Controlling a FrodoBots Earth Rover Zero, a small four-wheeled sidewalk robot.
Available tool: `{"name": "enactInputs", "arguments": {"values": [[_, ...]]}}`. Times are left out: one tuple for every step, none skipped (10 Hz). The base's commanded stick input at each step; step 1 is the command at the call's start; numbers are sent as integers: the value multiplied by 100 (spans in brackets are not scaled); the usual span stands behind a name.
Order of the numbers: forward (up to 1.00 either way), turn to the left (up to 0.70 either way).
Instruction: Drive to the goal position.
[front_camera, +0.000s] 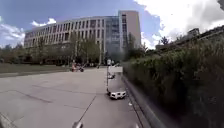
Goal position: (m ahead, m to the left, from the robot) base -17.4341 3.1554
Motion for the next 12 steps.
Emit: {"name": "enactInputs", "arguments": {"values": [[5,3],[5,3],[5,2],[5,1],[5,0],[5,1],[5,1],[5,1],[5,1],[5,1],[5,1],[5,1]]}}
